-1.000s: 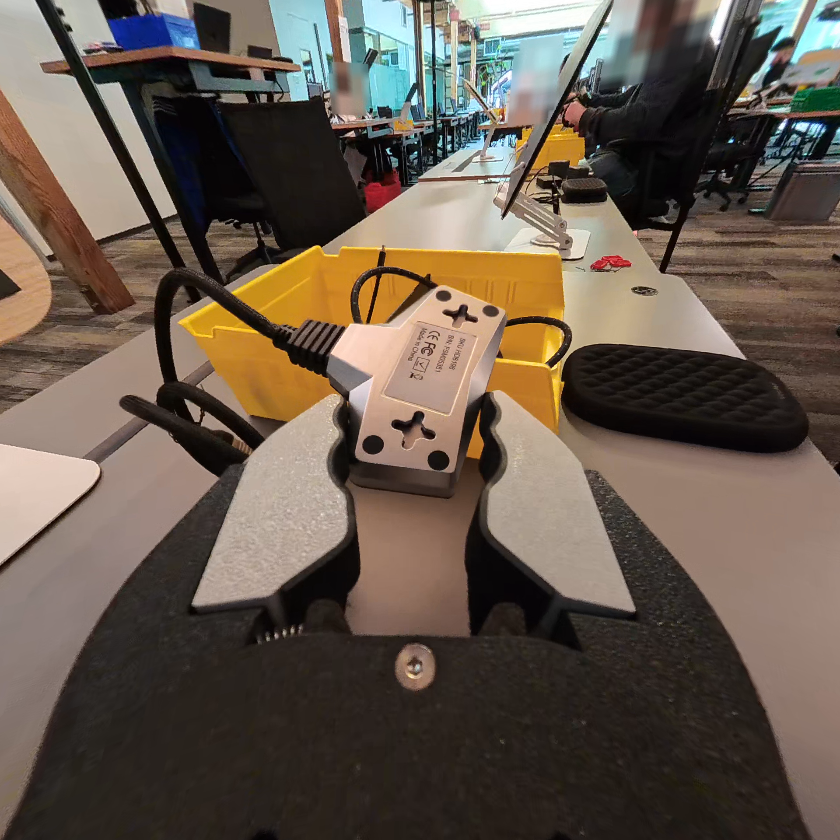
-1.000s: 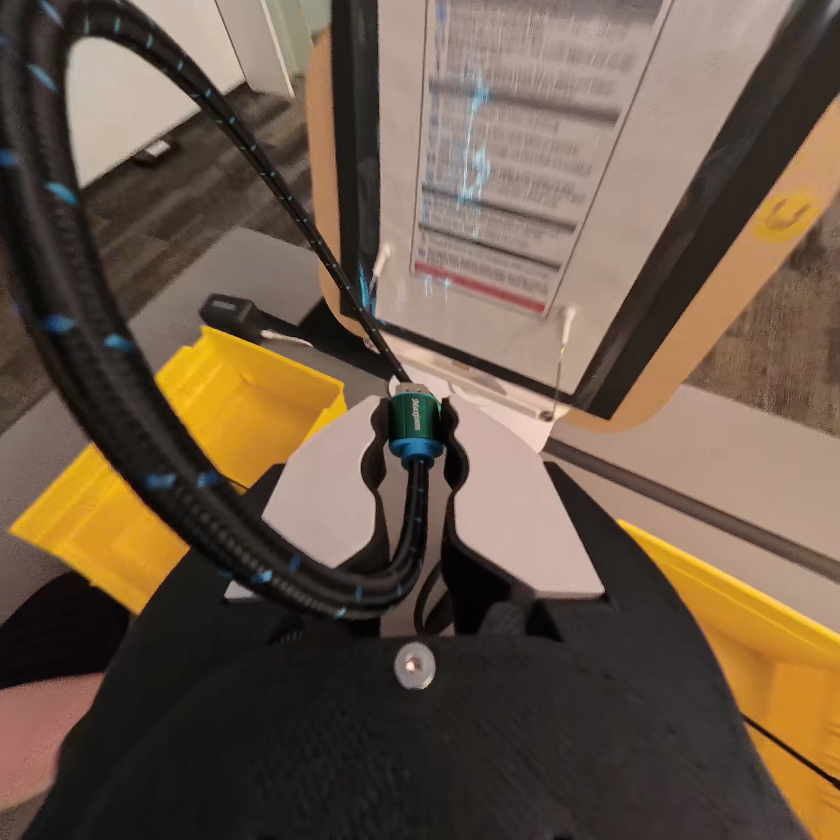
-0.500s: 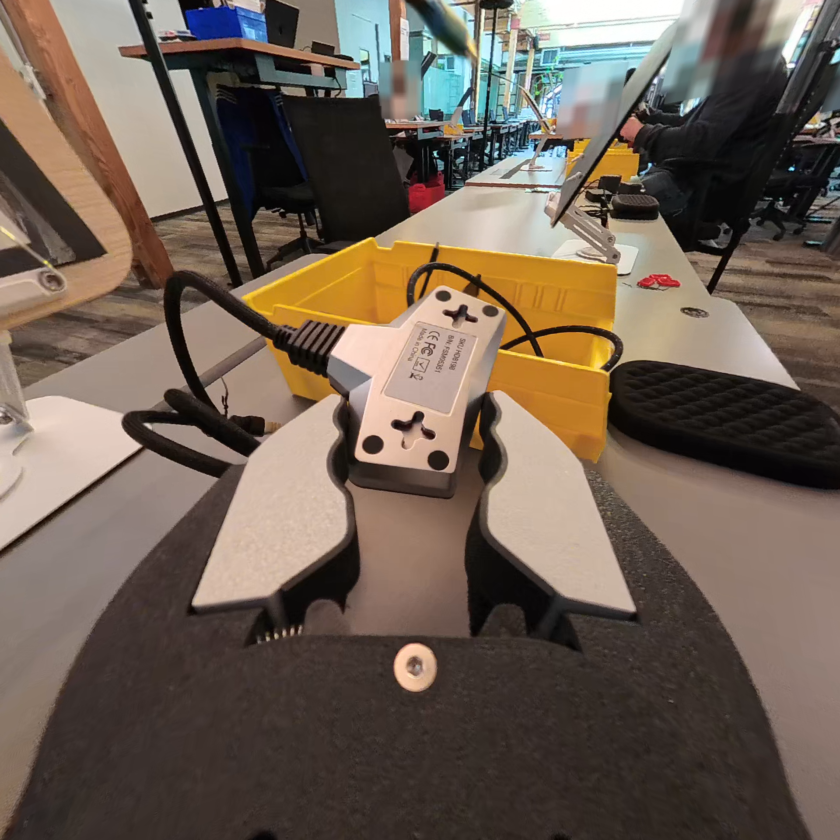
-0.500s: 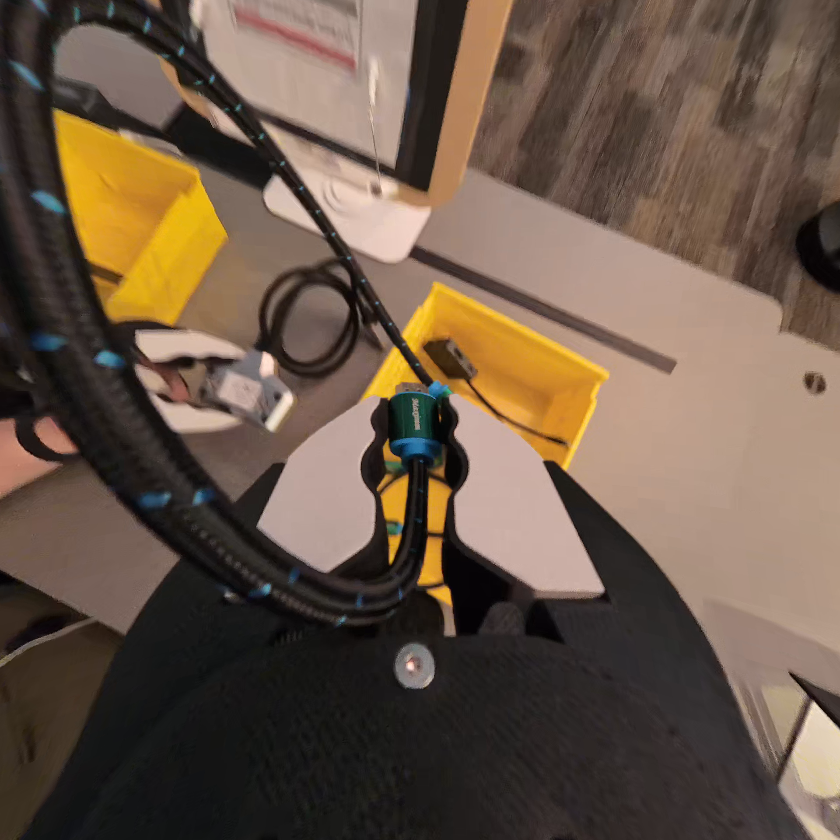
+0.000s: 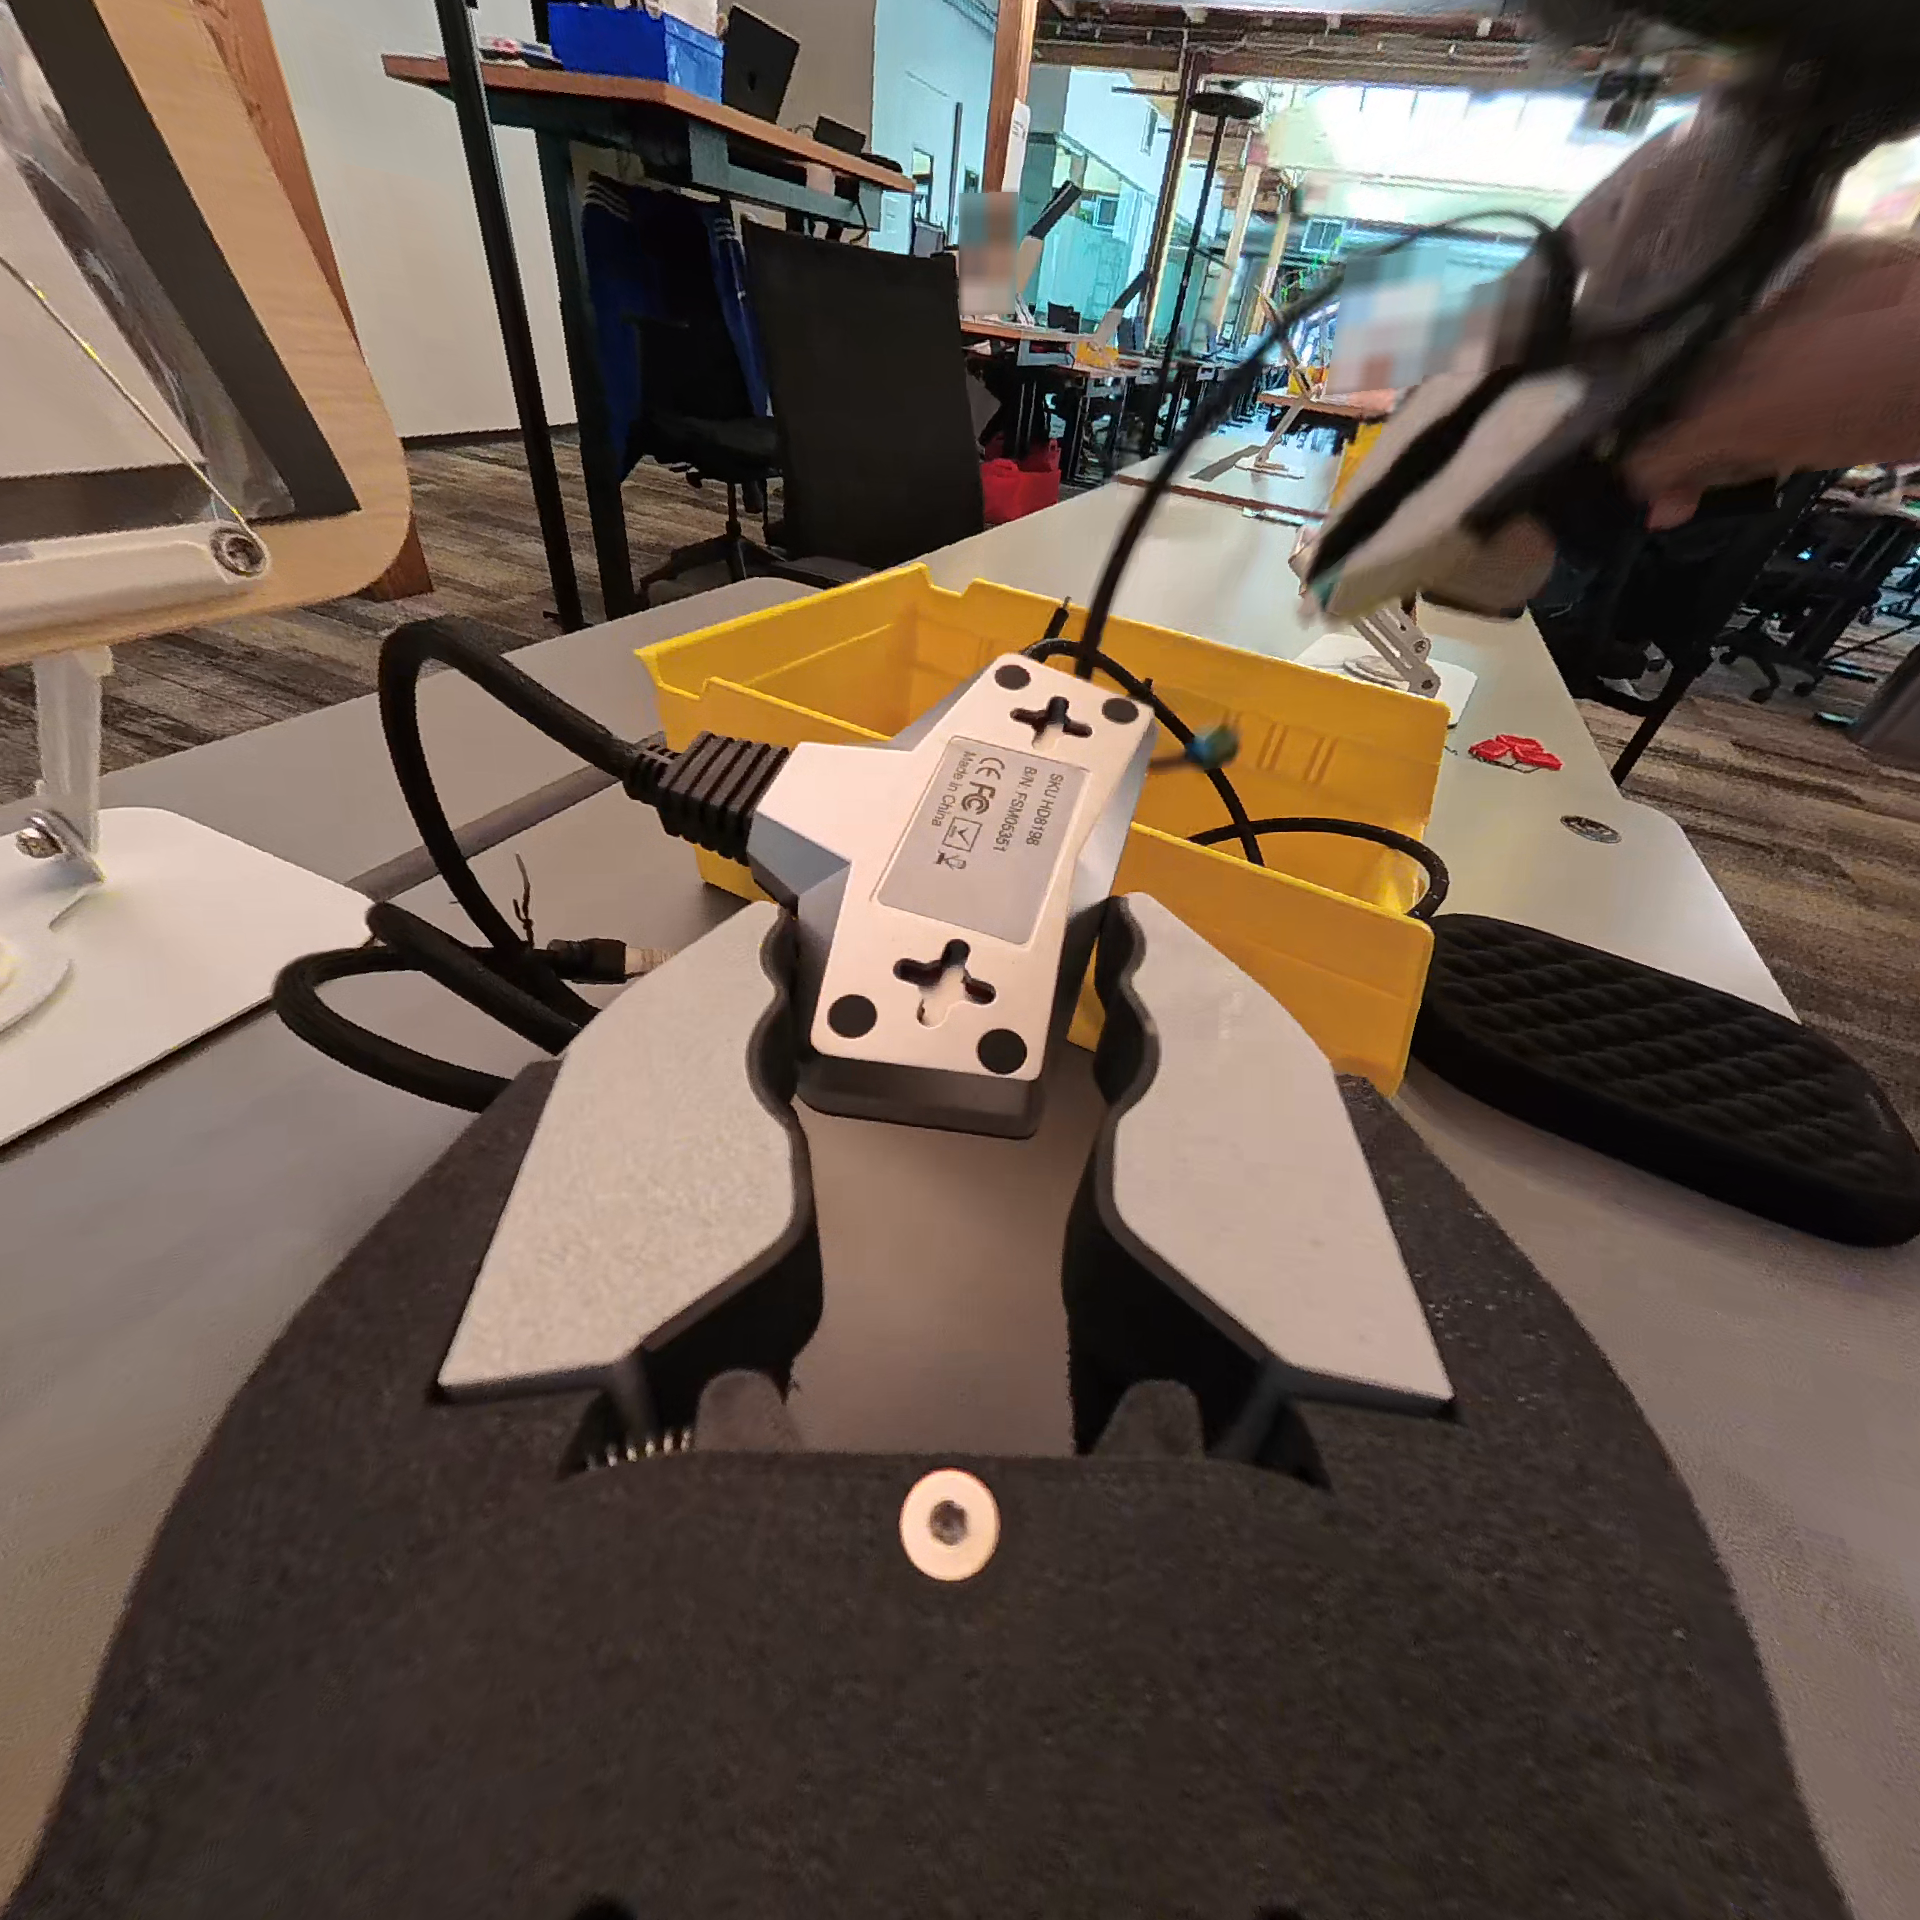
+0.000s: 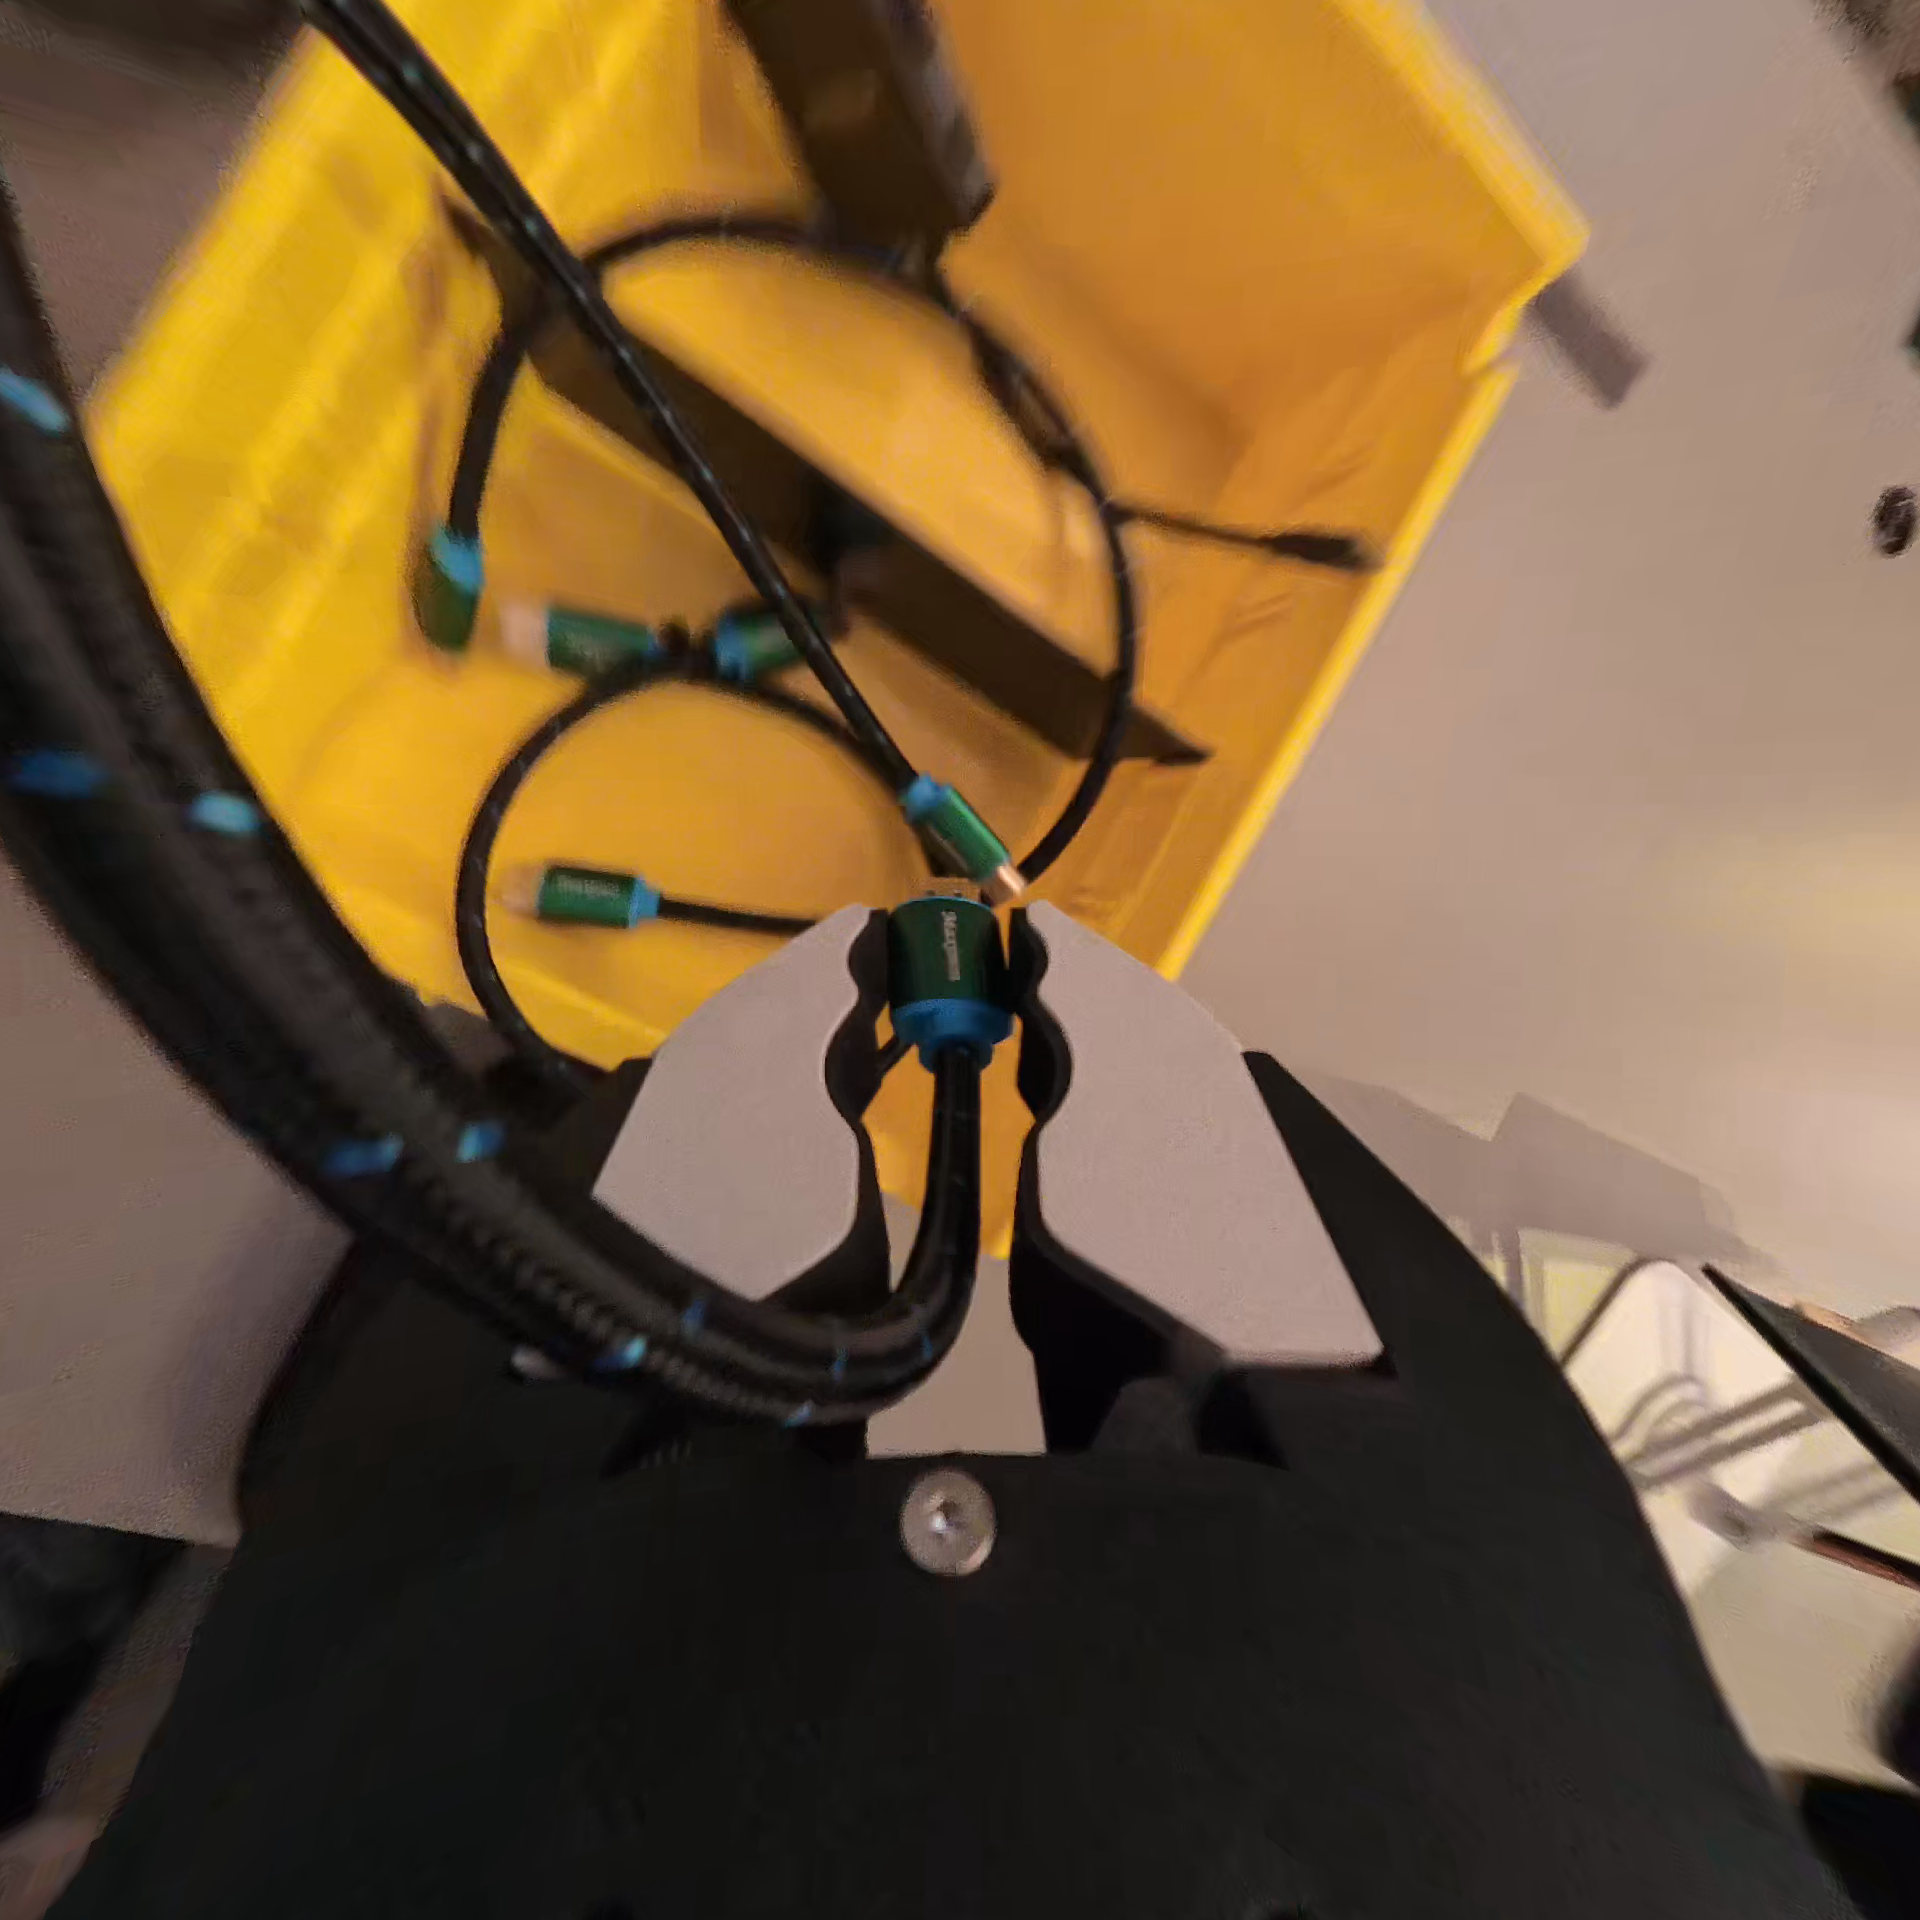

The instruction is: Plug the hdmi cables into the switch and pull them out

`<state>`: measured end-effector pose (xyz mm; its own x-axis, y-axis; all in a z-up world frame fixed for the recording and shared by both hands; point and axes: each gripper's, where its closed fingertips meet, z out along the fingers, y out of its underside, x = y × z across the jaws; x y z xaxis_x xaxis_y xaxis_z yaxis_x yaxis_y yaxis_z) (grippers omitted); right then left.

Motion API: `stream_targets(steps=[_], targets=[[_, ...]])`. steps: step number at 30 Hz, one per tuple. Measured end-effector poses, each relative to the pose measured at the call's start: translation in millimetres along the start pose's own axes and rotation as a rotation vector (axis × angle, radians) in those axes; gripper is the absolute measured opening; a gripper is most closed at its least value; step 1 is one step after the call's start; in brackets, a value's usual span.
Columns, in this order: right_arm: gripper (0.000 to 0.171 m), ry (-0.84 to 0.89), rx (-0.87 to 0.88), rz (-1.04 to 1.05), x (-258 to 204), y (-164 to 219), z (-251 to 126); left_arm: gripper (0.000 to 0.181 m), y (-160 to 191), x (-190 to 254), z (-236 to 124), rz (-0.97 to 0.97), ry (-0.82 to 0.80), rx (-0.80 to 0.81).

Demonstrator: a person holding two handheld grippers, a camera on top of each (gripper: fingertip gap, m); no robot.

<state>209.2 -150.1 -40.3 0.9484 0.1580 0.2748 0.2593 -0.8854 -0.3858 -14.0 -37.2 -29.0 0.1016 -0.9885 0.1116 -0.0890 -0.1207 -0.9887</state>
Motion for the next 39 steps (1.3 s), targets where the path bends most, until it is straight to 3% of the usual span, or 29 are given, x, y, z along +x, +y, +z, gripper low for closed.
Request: stream_targets(steps=[4,9,14,19,22,28,36,39], targets=[[0.023,-0.032,-0.17,-0.145,-48,32,49,0.055,-2,1,0,0.002,-0.004,0.002],[0.026,-0.12,-0.189,-0.164,-71,38,59,0.055,-3,6,0,0.02,0.0,-0.008],[0.04,-0.182,-0.176,-0.134,-69,42,42,0.055,-7,9,-1,0.032,0.012,-0.01],[0.058,-0.165,-0.035,-0.096,-57,24,10,0.055,-10,9,-2,0.023,0.017,-0.009],[0.058,-0.131,0.035,-0.095,-48,15,-10,0.055,-11,8,-3,0.021,0.014,-0.005],[0.057,-0.311,0.286,-0.081,-78,-16,-55,0.055,-17,8,-5,0.039,0.009,0.011],[0.049,-0.236,0.413,-0.214,-111,-32,-68,0.055,-27,9,-10,0.038,0.005,0.04],[0.048,-0.254,0.34,-0.296,-134,-21,-60,0.055,-28,11,-10,0.042,0.007,0.039]])
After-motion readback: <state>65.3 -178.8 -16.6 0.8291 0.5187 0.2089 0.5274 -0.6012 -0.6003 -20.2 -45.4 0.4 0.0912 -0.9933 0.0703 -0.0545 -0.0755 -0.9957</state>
